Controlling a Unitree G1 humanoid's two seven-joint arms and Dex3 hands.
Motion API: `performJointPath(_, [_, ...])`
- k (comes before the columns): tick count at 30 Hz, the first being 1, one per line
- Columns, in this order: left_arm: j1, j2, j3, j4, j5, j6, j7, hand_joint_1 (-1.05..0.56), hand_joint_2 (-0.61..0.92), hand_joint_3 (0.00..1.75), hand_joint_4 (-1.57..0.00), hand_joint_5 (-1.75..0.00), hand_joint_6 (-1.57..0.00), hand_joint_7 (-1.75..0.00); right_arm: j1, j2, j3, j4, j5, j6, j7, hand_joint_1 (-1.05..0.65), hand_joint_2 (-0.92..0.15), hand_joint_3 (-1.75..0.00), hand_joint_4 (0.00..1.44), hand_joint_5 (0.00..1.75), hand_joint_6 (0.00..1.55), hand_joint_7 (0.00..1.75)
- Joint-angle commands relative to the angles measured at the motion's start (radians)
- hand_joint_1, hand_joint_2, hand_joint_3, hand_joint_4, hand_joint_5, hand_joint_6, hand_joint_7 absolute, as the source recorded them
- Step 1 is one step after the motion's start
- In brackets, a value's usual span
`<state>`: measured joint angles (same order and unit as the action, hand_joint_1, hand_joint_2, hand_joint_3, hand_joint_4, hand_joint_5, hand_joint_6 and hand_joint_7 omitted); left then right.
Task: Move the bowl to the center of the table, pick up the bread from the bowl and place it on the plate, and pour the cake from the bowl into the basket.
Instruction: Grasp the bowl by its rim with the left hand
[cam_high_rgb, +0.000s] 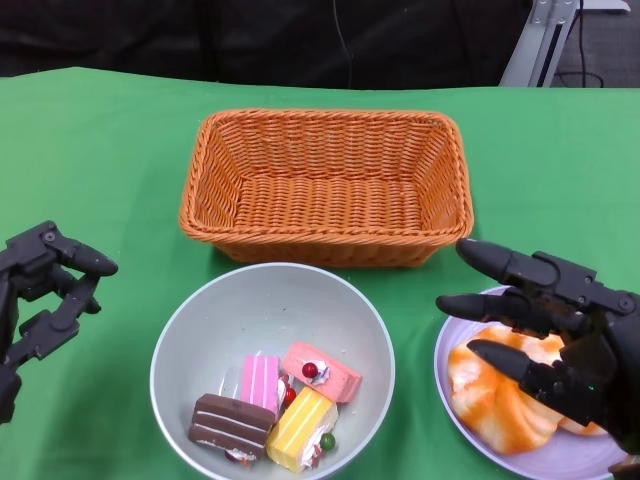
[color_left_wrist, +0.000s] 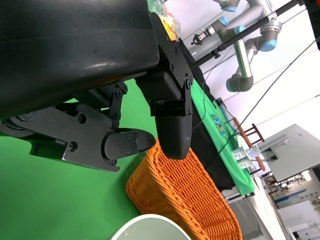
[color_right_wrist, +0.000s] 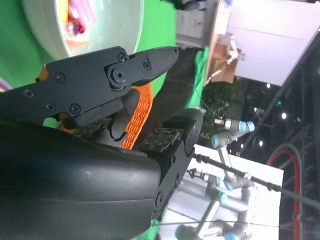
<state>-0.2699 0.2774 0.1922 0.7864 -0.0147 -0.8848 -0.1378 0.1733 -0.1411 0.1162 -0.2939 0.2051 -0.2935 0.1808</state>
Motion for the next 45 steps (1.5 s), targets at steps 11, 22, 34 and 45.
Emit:
performJointPath(11, [0.114, 0.107, -0.057, -0.287, -0.132, -0.051, -0.243, -0.41, 0.92, 0.08, -0.71, -0.37, -0.81, -0.03, 0.007, 0.045, -0.011, -0.039, 0.058, 0.084, 0.043, -0.16, -0.44, -1.05, 0.73, 1.49, 0.71, 1.29])
performJointPath(22, [0.195, 0.275, -0.076, -0.431, -0.011, -0.284, -0.328, -0.72, 0.92, 0.15, -0.55, -0.02, -0.6, -0.01, 0.003, 0.067, -0.037, -0.035, 0.071, 0.101, 0.059, -0.2, -0.52, -0.89, 0.72, 1.53, 0.66, 1.32])
performJointPath(34, [0.145, 0.296, -0.073, -0.385, 0.144, -0.583, -0.287, -0.67, 0.88, 0.01, -0.78, -0.08, -0.77, -0.04, 0.008, 0.086, -0.04, -0.038, 0.067, 0.122, 0.056, -0.19, -0.52, -0.91, 0.7, 1.53, 0.65, 1.29])
performJointPath(45, [0.101, 0.297, -0.075, -0.369, 0.256, -0.675, -0.258, -0.56, 0.9, 0.01, -0.98, -0.14, -0.99, -0.06, 0.015, 0.094, -0.033, -0.05, 0.047, 0.142, 0.048, -0.2, -0.51, -0.93, 0.69, 1.53, 0.64, 1.29])
